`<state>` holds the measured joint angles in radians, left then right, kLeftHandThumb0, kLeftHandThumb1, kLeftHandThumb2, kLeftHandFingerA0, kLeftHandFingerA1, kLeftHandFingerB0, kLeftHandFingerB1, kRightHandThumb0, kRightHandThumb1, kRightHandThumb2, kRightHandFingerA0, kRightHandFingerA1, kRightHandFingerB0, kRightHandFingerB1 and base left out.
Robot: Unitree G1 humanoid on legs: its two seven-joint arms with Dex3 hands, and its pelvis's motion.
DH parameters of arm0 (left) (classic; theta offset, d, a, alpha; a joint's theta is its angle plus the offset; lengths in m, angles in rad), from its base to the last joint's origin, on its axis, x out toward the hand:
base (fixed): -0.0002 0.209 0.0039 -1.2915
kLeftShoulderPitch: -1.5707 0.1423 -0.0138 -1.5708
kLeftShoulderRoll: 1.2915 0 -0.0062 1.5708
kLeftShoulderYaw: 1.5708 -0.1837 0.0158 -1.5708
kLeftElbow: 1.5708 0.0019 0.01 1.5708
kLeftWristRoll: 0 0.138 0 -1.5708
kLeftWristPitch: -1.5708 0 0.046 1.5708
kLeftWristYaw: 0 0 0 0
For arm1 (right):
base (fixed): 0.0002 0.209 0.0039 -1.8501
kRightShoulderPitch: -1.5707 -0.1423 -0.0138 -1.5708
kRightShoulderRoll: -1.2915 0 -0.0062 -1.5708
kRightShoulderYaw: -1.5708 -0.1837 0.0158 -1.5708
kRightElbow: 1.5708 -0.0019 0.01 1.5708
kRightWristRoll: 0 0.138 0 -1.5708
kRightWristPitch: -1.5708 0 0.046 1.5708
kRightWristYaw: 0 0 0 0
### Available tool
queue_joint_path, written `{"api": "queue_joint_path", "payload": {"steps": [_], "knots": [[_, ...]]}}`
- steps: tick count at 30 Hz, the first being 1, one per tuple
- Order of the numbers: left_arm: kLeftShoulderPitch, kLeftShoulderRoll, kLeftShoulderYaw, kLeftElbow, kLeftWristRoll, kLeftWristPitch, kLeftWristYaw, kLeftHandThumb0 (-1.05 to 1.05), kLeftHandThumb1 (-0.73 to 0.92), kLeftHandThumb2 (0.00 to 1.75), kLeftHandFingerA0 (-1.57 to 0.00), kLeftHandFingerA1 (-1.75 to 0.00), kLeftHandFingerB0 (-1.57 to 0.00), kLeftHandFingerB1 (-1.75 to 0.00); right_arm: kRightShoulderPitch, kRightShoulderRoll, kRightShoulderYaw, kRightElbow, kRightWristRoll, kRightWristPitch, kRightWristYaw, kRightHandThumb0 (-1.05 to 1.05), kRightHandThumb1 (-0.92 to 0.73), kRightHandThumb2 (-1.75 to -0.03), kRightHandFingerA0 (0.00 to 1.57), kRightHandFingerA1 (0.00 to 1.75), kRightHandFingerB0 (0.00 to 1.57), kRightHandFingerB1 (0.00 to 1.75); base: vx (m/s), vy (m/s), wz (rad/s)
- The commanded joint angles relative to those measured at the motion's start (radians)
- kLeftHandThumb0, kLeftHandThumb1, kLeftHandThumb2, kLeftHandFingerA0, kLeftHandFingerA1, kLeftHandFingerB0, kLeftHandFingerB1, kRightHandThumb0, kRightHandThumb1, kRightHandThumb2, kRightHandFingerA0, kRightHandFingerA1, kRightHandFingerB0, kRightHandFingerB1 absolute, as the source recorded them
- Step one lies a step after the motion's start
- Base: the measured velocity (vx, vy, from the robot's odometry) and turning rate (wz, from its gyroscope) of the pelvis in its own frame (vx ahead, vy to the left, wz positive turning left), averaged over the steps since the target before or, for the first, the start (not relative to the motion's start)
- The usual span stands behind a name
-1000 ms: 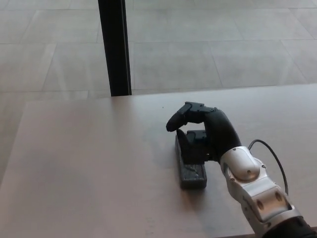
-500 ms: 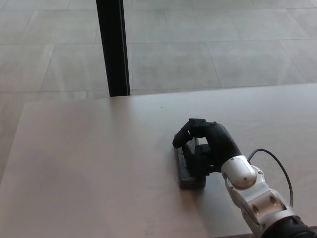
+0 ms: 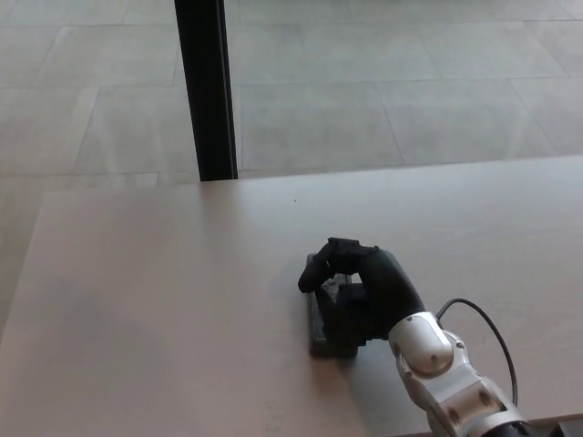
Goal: The robot uses its right hand to hold the eraser kept in the middle of the desk and use it to wipe the desk by swiping its surface twice
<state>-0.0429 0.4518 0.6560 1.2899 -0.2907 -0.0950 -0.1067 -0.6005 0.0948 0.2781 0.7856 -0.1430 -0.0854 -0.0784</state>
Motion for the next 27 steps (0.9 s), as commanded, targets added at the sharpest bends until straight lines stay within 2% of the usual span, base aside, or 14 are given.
{"api": "queue_joint_path", "payload": {"steps": [1,4,6,7,11,12,16,17,19,20,22,23,25,27], "knots": [[0.003,0.017,-0.003,0.002,-0.014,-0.026,-0.002,-0.51,0.72,0.61,-0.74,-0.67,-0.62,-0.54,0.109,-0.058,0.033,0.081,-0.060,-0.046,0.034,-0.26,-0.41,-1.33,0.96,1.75,0.82,1.68,0.00,0.000,0.00],[0.005,0.013,-0.003,-0.001,-0.019,-0.033,-0.002,-0.52,0.72,0.61,-0.74,-0.66,-0.61,-0.54,0.118,-0.088,0.030,0.099,-0.065,-0.042,0.028,-0.25,-0.48,-1.21,0.95,1.75,0.83,1.67,0.00,0.000,0.00],[0.003,0.011,-0.009,0.003,-0.014,-0.035,-0.003,-0.54,0.73,0.62,-0.74,-0.63,-0.61,-0.53,0.128,-0.139,0.039,0.110,-0.089,-0.063,0.027,-0.28,-0.49,-1.20,0.97,1.75,0.84,1.66,0.00,0.000,0.00],[0.001,0.012,-0.012,0.004,-0.012,-0.033,0.002,-0.54,0.72,0.62,-0.76,-0.64,-0.61,-0.53,0.133,-0.161,0.043,0.105,-0.096,-0.064,0.028,-0.29,-0.48,-1.24,0.96,1.75,0.82,1.67,0.00,0.000,0.00],[-0.001,0.013,-0.015,0.000,-0.015,-0.038,0.004,-0.54,0.72,0.61,-0.77,-0.67,-0.63,-0.54,0.140,-0.223,0.070,0.096,-0.131,-0.072,0.018,-0.29,-0.49,-1.24,0.94,1.75,0.83,1.61,0.00,0.000,0.00],[-0.001,0.012,-0.013,0.000,-0.018,-0.038,0.008,-0.54,0.72,0.61,-0.76,-0.65,-0.61,-0.54,0.144,-0.242,0.072,0.094,-0.136,-0.077,0.020,-0.30,-0.44,-1.26,0.93,1.75,0.78,1.71,0.00,0.000,0.00],[0.001,0.018,-0.004,0.005,-0.025,-0.029,0.022,-0.53,0.72,0.61,-0.78,-0.62,-0.62,-0.53,0.151,-0.318,0.062,0.112,-0.139,-0.097,0.009,-0.35,-0.43,-1.32,0.99,1.75,0.82,1.69,0.00,0.000,0.00],[0.005,0.016,-0.005,0.003,-0.024,-0.035,0.018,-0.53,0.72,0.61,-0.76,-0.63,-0.64,-0.54,0.153,-0.331,0.050,0.117,-0.132,-0.090,-0.001,-0.34,-0.43,-1.28,0.85,1.68,0.81,1.52,0.00,0.000,0.00],[0.007,0.016,-0.004,0.002,-0.025,-0.035,0.017,-0.54,0.72,0.61,-0.78,-0.64,-0.63,-0.54,0.160,-0.344,0.018,0.130,-0.104,-0.102,-0.005,-0.32,-0.40,-1.30,0.87,1.75,0.78,1.64,0.00,0.000,0.00],[0.009,0.015,-0.003,0.001,-0.027,-0.035,0.015,-0.54,0.72,0.61,-0.78,-0.64,-0.63,-0.54,0.162,-0.348,0.009,0.131,-0.100,-0.100,-0.009,-0.32,-0.40,-1.30,0.87,1.75,0.78,1.64,0.00,0.000,0.00],[0.012,0.014,-0.003,0.003,-0.027,-0.039,0.010,-0.54,0.72,0.61,-0.76,-0.64,-0.61,-0.53,0.175,-0.369,-0.036,0.125,-0.075,-0.094,-0.004,-0.30,-0.43,-1.29,0.97,1.75,0.79,1.66,0.00,0.000,0.00],[0.012,0.015,-0.006,0.003,-0.025,-0.037,0.013,-0.54,0.72,0.61,-0.76,-0.64,-0.62,-0.54,0.179,-0.383,-0.064,0.132,-0.058,-0.078,0.000,-0.33,-0.50,-1.19,0.99,1.75,0.77,1.68,0.00,0.000,0.00],[0.016,0.017,-0.005,0.002,-0.025,-0.038,0.013,-0.54,0.72,0.61,-0.75,-0.63,-0.62,-0.54,0.180,-0.392,-0.099,0.142,-0.047,-0.062,0.004,-0.31,-0.56,-1.13,0.98,1.75,0.78,1.64,0.00,0.000,0.00],[0.024,0.018,-0.003,-0.001,-0.027,-0.045,0.013,-0.55,0.72,0.61,-0.74,-0.64,-0.64,-0.55,0.191,-0.410,-0.151,0.158,-0.011,-0.064,0.013,-0.30,-0.55,-1.18,1.00,1.75,0.79,1.65,0.00,0.000,0.00]]}}
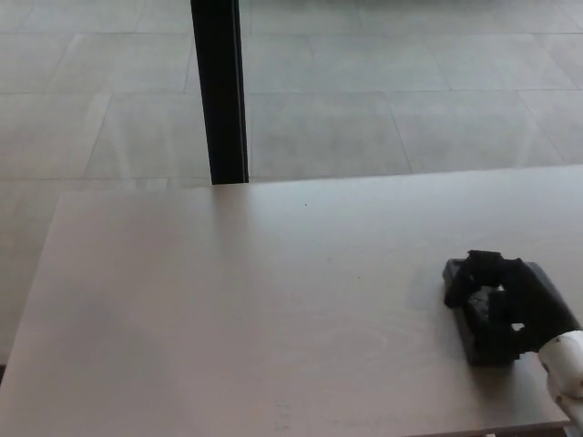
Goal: The robot uses its right hand to hold the eraser kept in the middle of the desk and use it to wipe the desk by swiping its surface twice
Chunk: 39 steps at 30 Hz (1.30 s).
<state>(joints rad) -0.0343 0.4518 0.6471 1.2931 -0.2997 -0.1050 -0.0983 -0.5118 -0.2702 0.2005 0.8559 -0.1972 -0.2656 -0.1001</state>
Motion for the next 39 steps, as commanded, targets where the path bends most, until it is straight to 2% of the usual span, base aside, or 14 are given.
{"api": "queue_joint_path", "payload": {"steps": [1,3,7,8,14,20,23,27,28,30,32,33,35,39], "knots": [[0.018,0.019,0.006,-0.006,-0.018,-0.037,0.002,-0.55,0.73,0.62,-0.74,-0.64,-0.62,-0.54,0.107,-0.047,-0.107,0.093,0.061,0.118,0.036,-0.29,-0.44,-1.36,1.06,1.75,0.83,1.68,0.00,0.000,0.00],[0.020,0.019,0.009,-0.007,-0.022,-0.037,0.000,-0.54,0.73,0.62,-0.74,-0.64,-0.62,-0.55,0.124,-0.070,-0.172,0.125,0.093,0.104,0.028,-0.31,-0.42,-1.31,1.07,1.75,0.82,1.74,0.00,0.000,0.00],[0.030,0.020,-0.001,-0.003,-0.011,-0.043,-0.003,-0.54,0.75,0.62,-0.73,-0.62,-0.61,-0.54,0.127,-0.075,-0.210,0.144,0.086,0.084,0.037,-0.34,-0.40,-1.36,1.09,1.75,0.86,1.70,0.00,0.000,0.00],[0.026,0.020,0.003,-0.002,-0.016,-0.035,0.004,-0.55,0.73,0.62,-0.74,-0.62,-0.62,-0.54,0.131,-0.082,-0.221,0.151,0.088,0.092,0.035,-0.31,-0.43,-1.29,1.08,1.75,0.83,1.70,0.00,0.000,0.00],[0.019,0.020,0.011,0.001,-0.023,-0.030,0.015,-0.54,0.72,0.62,-0.75,-0.64,-0.65,-0.55,0.144,-0.096,-0.233,0.178,0.077,0.059,0.026,-0.29,-0.43,-1.35,1.03,1.75,0.86,1.68,0.00,0.000,0.00],[0.024,0.026,0.013,0.000,-0.025,-0.023,0.007,-0.55,0.73,0.62,-0.76,-0.66,-0.62,-0.54,0.146,-0.078,-0.224,0.188,0.065,0.042,0.010,-0.29,-0.46,-1.25,1.03,1.75,0.86,1.61,0.00,0.000,0.00],[0.024,0.025,0.007,0.002,-0.020,-0.023,-0.010,-0.58,0.73,0.62,-0.72,-0.64,-0.61,-0.52,0.136,-0.022,-0.213,0.144,0.078,0.058,0.017,-0.31,-0.45,-1.27,1.04,1.75,0.83,1.75,0.00,0.000,0.00],[0.018,0.026,0.014,0.004,-0.029,-0.016,-0.016,-0.57,0.73,0.62,-0.71,-0.64,-0.61,-0.53,0.114,0.045,-0.184,0.105,0.063,0.106,-0.009,-0.30,-0.50,-1.16,1.02,1.75,0.85,1.67,0.00,0.000,0.00],[0.018,0.025,0.010,0.000,-0.025,-0.020,-0.010,-0.56,0.73,0.62,-0.74,-0.67,-0.62,-0.54,0.105,0.064,-0.173,0.109,0.061,0.090,-0.004,-0.28,-0.48,-1.13,1.03,1.75,0.77,1.73,0.00,0.000,0.00],[0.016,0.025,0.011,0.000,-0.025,-0.020,-0.007,-0.56,0.73,0.62,-0.74,-0.66,-0.63,-0.54,0.099,0.102,-0.149,0.079,0.054,0.116,-0.007,-0.28,-0.50,-1.16,1.01,1.75,0.83,1.63,0.00,0.000,0.00],[0.016,0.022,0.014,-0.006,-0.030,-0.023,-0.009,-0.55,0.74,0.62,-0.72,-0.66,-0.61,-0.54,0.094,0.148,-0.134,0.071,0.058,0.095,-0.008,-0.27,-0.45,-1.20,1.00,1.75,0.79,1.69,0.00,0.000,0.00],[0.016,0.022,0.015,-0.006,-0.032,-0.022,-0.010,-0.54,0.74,0.62,-0.71,-0.65,-0.60,-0.53,0.095,0.170,-0.128,0.064,0.054,0.094,-0.028,-0.27,-0.43,-1.20,1.03,1.75,0.88,1.61,0.00,0.000,0.00],[0.014,0.025,0.014,-0.007,-0.032,-0.017,-0.009,-0.55,0.74,0.62,-0.72,-0.65,-0.59,-0.53,0.096,0.230,-0.117,0.046,0.053,0.097,-0.071,-0.27,-0.44,-1.22,1.01,1.75,0.89,1.58,0.00,0.000,0.00],[0.013,0.026,0.014,-0.006,-0.032,-0.024,-0.014,-0.56,0.73,0.62,-0.74,-0.69,-0.61,-0.54,0.127,0.316,-0.066,0.019,0.034,0.036,-0.093,-0.29,-0.46,-1.23,0.98,1.75,0.86,1.69,0.00,0.000,0.00]]}}
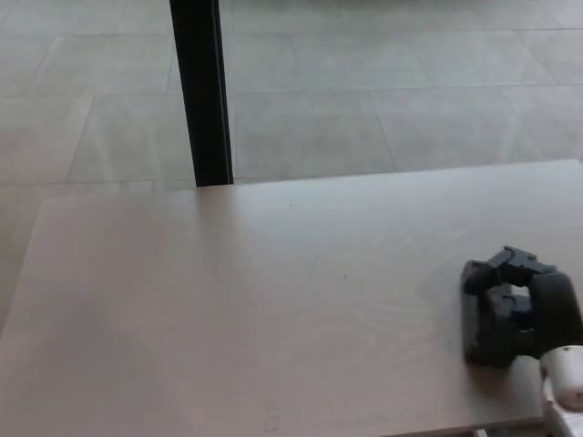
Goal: The robot uses its right hand to hold the eraser kept in the middle of the desk and use it to wipe the desk by swiping its surface twice
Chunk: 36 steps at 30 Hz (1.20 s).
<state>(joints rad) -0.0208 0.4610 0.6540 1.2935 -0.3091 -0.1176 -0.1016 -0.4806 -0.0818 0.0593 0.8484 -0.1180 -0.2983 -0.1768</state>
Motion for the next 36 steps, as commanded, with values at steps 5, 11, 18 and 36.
{"api": "queue_joint_path", "payload": {"steps": [5,11,18,36], "knots": [[-0.001,0.024,-0.008,-0.006,-0.014,-0.019,-0.006,-0.55,0.74,0.62,-0.74,-0.65,-0.61,-0.54,0.161,0.226,0.144,0.001,-0.052,0.014,-0.010,-0.26,-0.45,-1.22,0.98,1.75,0.85,1.65,0.00,0.000,0.00],[-0.013,0.027,-0.015,-0.002,-0.014,-0.007,0.003,-0.52,0.75,0.62,-0.74,-0.64,-0.60,-0.53,0.274,0.310,0.269,-0.068,-0.093,-0.050,-0.001,-0.29,-0.45,-1.25,1.01,1.75,0.84,1.62,0.00,0.000,0.00],[-0.025,0.031,-0.019,0.000,-0.012,-0.013,0.011,-0.56,0.73,0.62,-0.74,-0.65,-0.62,-0.53,0.364,0.295,0.410,-0.175,-0.124,-0.028,0.061,-0.31,-0.44,-1.29,0.95,1.75,0.78,1.68,0.00,0.000,0.00],[-0.027,0.039,-0.013,0.003,-0.020,-0.002,0.016,-0.54,0.74,0.62,-0.78,-0.67,-0.61,-0.53,0.253,0.119,0.235,-0.353,-0.047,0.122,0.129,-0.27,-0.50,-1.22,0.93,1.75,0.76,1.75,0.00,0.000,0.00]]}}
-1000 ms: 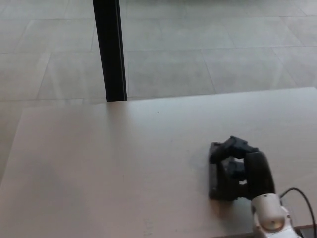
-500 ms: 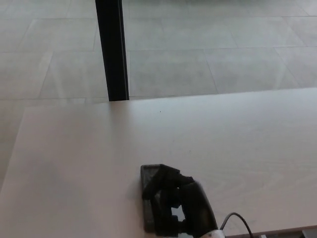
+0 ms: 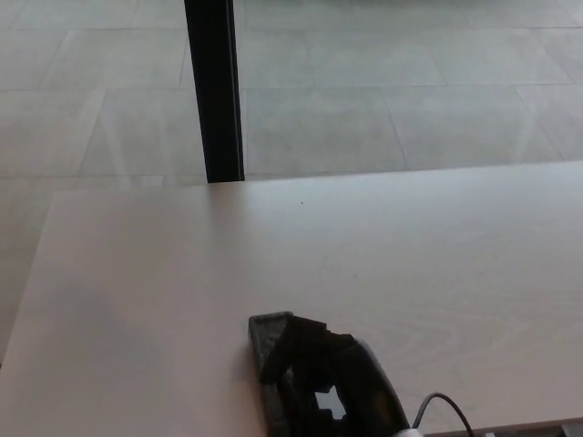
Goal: The robot uses its right hand to hold the eraser kept in the middle of the desk and use it to wipe the desk by swiping its surface twice
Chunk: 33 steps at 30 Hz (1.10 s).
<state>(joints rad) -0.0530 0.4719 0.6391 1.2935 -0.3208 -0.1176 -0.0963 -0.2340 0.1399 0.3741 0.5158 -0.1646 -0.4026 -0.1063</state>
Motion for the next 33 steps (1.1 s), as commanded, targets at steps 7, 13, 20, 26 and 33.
{"api": "queue_joint_path", "payload": {"steps": [7,13,20,26,33], "knots": [[0.020,0.024,-0.003,-0.006,-0.006,-0.022,-0.002,-0.55,0.74,0.62,-0.74,-0.65,-0.60,-0.53,-0.055,-0.187,-0.168,-0.014,-0.019,0.250,0.029,-0.33,-0.50,-1.17,1.23,1.43,1.08,1.35,0.00,0.000,0.00],[0.011,0.024,0.003,0.002,-0.010,-0.010,0.008,-0.55,0.73,0.62,-0.75,-0.64,-0.63,-0.54,-0.091,-0.244,-0.207,0.047,-0.056,0.213,-0.019,-0.25,-0.52,-1.17,1.00,1.75,0.83,1.67,0.00,0.000,0.00],[0.015,0.021,0.005,-0.004,-0.013,-0.019,0.015,-0.56,0.73,0.62,-0.75,-0.62,-0.63,-0.55,-0.102,-0.323,-0.291,0.091,-0.041,0.245,-0.039,-0.24,-0.55,-1.00,0.93,1.75,0.75,1.64,0.00,0.000,0.00],[0.018,0.020,0.005,-0.003,-0.013,-0.020,0.017,-0.56,0.74,0.62,-0.76,-0.61,-0.62,-0.54,-0.127,-0.388,-0.439,0.209,0.045,0.222,-0.016,-0.26,-0.54,-0.99,0.88,1.75,0.69,1.62,0.00,0.000,0.00],[0.029,0.033,0.011,-0.001,-0.017,-0.019,0.012,-0.56,0.74,0.62,-0.75,-0.61,-0.58,-0.53,-0.112,-0.478,-0.569,0.264,0.113,0.228,0.030,-0.36,-0.46,-1.10,1.24,1.38,1.03,1.27,0.00,0.000,0.00]]}}
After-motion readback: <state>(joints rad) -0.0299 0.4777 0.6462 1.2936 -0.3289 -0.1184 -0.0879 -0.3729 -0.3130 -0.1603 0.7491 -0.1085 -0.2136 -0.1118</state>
